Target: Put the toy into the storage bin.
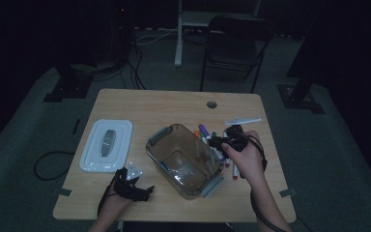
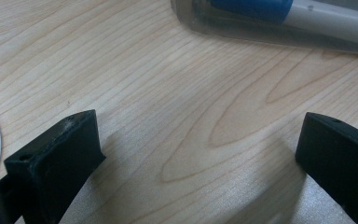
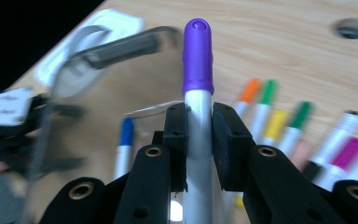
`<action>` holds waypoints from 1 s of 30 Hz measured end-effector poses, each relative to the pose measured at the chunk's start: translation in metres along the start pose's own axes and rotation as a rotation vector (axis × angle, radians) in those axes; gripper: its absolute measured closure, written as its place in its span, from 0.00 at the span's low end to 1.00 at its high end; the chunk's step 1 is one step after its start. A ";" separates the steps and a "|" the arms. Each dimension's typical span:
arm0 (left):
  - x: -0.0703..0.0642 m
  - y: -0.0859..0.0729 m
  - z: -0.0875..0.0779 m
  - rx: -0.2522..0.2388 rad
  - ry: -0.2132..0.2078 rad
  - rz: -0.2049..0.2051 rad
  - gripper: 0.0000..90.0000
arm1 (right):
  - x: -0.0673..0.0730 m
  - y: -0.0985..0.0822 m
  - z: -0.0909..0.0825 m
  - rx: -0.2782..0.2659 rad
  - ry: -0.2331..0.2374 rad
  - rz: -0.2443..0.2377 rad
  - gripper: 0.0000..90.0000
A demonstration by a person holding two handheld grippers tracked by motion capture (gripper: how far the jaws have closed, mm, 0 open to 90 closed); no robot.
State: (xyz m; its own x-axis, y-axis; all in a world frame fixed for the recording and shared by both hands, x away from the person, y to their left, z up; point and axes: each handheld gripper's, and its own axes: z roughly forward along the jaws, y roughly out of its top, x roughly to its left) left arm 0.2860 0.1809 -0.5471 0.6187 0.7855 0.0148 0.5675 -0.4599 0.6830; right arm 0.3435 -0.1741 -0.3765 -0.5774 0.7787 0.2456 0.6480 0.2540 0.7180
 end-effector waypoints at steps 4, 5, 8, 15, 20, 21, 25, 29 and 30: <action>0.000 0.000 0.000 0.000 0.000 0.000 0.01 | 0.019 0.005 0.013 0.030 0.063 -0.031 0.85; 0.000 0.000 0.000 0.000 0.000 -0.001 0.01 | 0.023 0.006 0.017 0.038 0.072 -0.043 0.85; 0.000 0.000 0.000 0.001 0.000 0.001 0.01 | 0.041 0.009 0.034 0.081 0.110 -0.082 0.85; 0.000 0.000 0.000 0.000 0.000 0.000 0.01 | 0.058 0.007 0.067 0.159 0.150 -0.096 0.85; 0.000 0.000 0.000 0.000 0.000 0.000 0.01 | 0.067 0.004 0.099 0.248 0.171 -0.095 0.85; 0.000 0.000 0.000 0.000 0.000 0.000 0.01 | 0.067 0.004 0.099 0.248 0.171 -0.095 0.85; 0.000 0.000 0.000 0.000 0.000 0.000 0.01 | 0.069 0.002 0.116 0.303 0.186 -0.079 0.85; 0.000 0.000 0.000 0.001 -0.001 0.000 0.01 | 0.071 -0.001 0.130 0.360 0.188 -0.078 0.85; 0.000 0.000 0.000 0.000 -0.001 0.000 0.01 | 0.071 -0.002 0.135 0.384 0.189 -0.076 0.85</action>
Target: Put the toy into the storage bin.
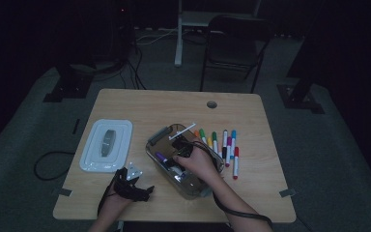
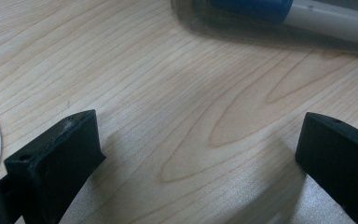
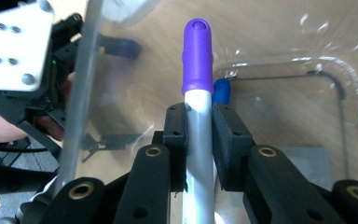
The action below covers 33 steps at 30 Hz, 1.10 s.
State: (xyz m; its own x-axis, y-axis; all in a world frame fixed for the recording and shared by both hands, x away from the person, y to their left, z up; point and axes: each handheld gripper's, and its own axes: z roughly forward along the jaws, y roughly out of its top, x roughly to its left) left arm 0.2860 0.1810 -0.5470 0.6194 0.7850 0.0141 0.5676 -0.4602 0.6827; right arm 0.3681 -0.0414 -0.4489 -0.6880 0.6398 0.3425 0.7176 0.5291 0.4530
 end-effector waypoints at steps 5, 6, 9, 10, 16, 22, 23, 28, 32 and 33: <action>0.000 0.000 0.000 -0.002 0.001 -0.001 0.01 | -0.001 0.000 0.014 0.059 0.004 0.006 0.85; 0.000 0.000 0.000 -0.001 0.001 -0.001 0.01 | -0.001 0.000 0.017 0.074 0.003 0.004 0.85; 0.000 0.000 0.000 -0.001 0.001 -0.001 0.01 | -0.002 -0.001 0.022 0.092 0.008 0.011 0.85; 0.000 0.000 0.000 -0.001 0.001 -0.001 0.01 | -0.001 -0.002 0.026 0.106 0.000 0.005 0.85; 0.000 0.000 0.000 -0.003 0.002 -0.001 0.01 | 0.000 -0.002 0.029 0.147 -0.004 0.001 0.84; 0.000 0.000 0.000 -0.002 0.001 -0.002 0.01 | 0.001 -0.002 0.027 0.134 0.014 -0.006 0.79; 0.000 0.000 0.000 -0.002 0.001 -0.002 0.01 | 0.001 -0.002 0.027 0.134 0.014 -0.006 0.79; 0.000 0.000 0.000 -0.001 0.001 0.000 0.01 | 0.000 -0.001 0.006 0.039 0.031 -0.025 0.75; 0.000 0.000 0.000 -0.001 0.001 0.000 0.01 | -0.005 -0.003 -0.021 -0.042 0.037 -0.033 0.71; 0.000 0.000 0.000 -0.001 0.001 0.000 0.01 | -0.007 -0.005 -0.028 -0.068 0.032 -0.034 0.70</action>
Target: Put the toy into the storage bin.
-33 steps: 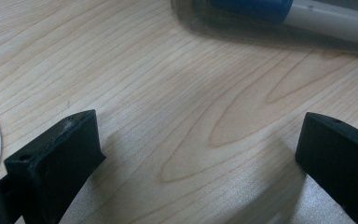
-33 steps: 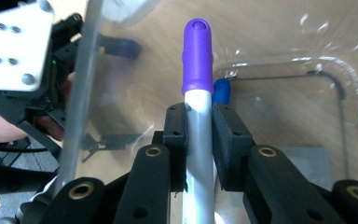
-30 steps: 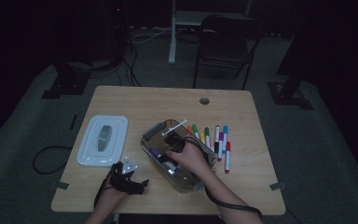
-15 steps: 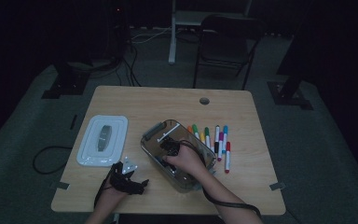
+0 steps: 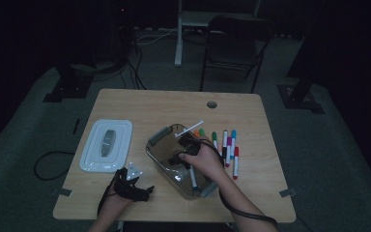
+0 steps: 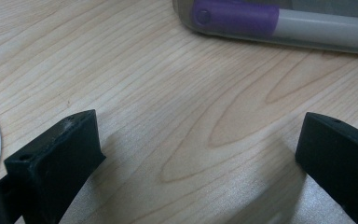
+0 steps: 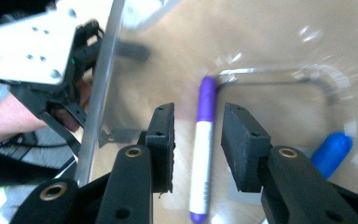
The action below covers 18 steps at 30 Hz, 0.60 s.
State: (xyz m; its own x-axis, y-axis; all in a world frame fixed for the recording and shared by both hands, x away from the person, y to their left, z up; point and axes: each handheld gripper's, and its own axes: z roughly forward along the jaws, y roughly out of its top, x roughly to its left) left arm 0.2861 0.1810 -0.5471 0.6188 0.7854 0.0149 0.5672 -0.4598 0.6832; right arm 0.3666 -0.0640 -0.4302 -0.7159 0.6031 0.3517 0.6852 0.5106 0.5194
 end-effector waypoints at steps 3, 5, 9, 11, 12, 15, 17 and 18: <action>0.000 0.000 0.000 0.001 -0.001 0.000 0.01 | -0.005 -0.003 -0.016 -0.044 -0.007 -0.005 0.68; 0.000 0.000 0.000 0.000 0.000 0.000 0.01 | -0.014 -0.008 -0.037 -0.106 -0.027 0.001 0.66; 0.000 0.000 0.000 0.000 0.000 0.000 0.01 | -0.028 -0.019 -0.067 -0.182 -0.054 0.018 0.63; 0.000 0.000 0.000 0.001 0.000 -0.001 0.01 | -0.037 -0.026 -0.081 -0.215 -0.067 0.042 0.63; 0.000 0.000 0.000 0.000 0.000 0.000 0.01 | -0.041 -0.030 -0.087 -0.227 -0.075 0.052 0.63; 0.000 0.000 0.000 -0.001 0.001 0.000 0.01 | -0.056 -0.042 -0.104 -0.264 -0.101 0.094 0.63; 0.000 0.000 0.000 -0.001 0.001 -0.001 0.01 | -0.065 -0.051 -0.113 -0.276 -0.116 0.120 0.62; 0.000 0.000 0.000 -0.001 0.001 -0.001 0.01 | -0.072 -0.056 -0.116 -0.283 -0.136 0.138 0.62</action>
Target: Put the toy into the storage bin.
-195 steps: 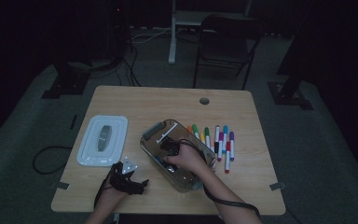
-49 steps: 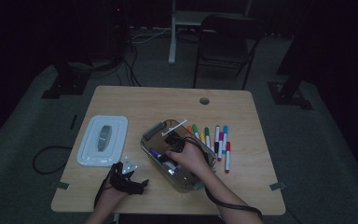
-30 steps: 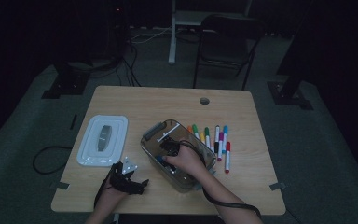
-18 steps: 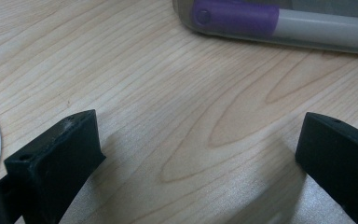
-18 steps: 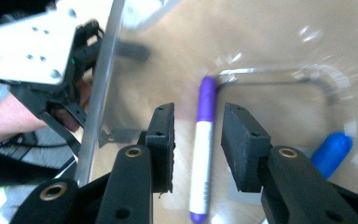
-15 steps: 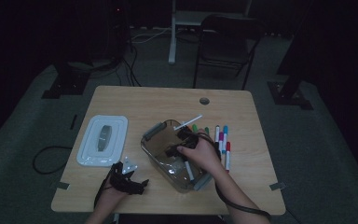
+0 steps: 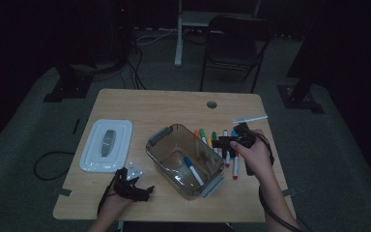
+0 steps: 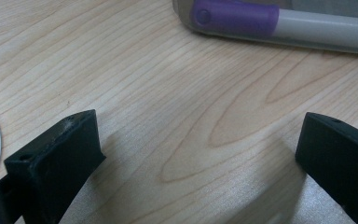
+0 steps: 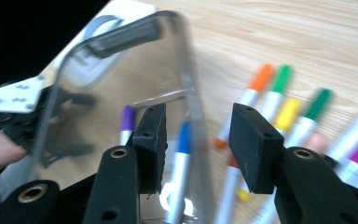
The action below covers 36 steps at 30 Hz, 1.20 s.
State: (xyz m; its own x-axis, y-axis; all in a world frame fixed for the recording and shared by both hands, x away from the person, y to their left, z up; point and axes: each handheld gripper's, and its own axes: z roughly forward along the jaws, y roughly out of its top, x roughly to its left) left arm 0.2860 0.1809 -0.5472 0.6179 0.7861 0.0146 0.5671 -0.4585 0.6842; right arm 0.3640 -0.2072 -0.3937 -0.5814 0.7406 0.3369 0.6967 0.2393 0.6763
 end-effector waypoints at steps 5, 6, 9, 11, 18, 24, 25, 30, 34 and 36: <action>0.000 0.000 0.000 0.001 0.000 0.002 0.01 | -0.029 -0.019 -0.006 -0.004 -0.079 0.072 0.63; 0.000 0.000 0.000 0.002 0.001 0.004 0.01 | -0.035 -0.025 -0.006 -0.001 -0.101 0.082 0.64; 0.000 0.000 0.000 0.003 -0.001 0.001 0.01 | -0.053 -0.043 0.001 0.026 -0.169 0.132 0.66; 0.000 0.000 0.000 0.002 -0.001 0.001 0.01 | -0.064 -0.054 0.008 0.053 -0.223 0.158 0.67; 0.000 0.000 0.000 0.002 -0.001 0.001 0.01 | -0.088 -0.083 0.043 0.158 -0.321 0.217 0.68; 0.000 0.000 0.000 0.001 -0.001 0.000 0.01 | -0.094 -0.089 0.047 0.185 -0.367 0.236 0.73; 0.000 0.000 0.000 0.001 -0.001 0.000 0.01 | -0.094 -0.089 0.047 0.185 -0.367 0.236 0.73; 0.000 0.000 0.000 0.002 -0.002 0.001 0.01 | -0.102 -0.091 0.043 0.184 -0.405 0.279 0.83; 0.000 0.000 0.000 0.001 -0.002 0.000 0.01 | -0.109 -0.094 0.038 0.152 -0.401 0.335 0.85; 0.000 0.000 0.000 0.002 -0.001 0.000 0.01 | -0.112 -0.096 0.034 0.134 -0.401 0.355 0.85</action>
State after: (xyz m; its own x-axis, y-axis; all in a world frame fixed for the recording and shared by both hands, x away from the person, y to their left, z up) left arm 0.2860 0.1809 -0.5472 0.6187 0.7855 0.0137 0.5679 -0.4592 0.6831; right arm 0.3762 -0.2918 -0.5182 -0.1134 0.9653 0.2351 0.8833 -0.0104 0.4688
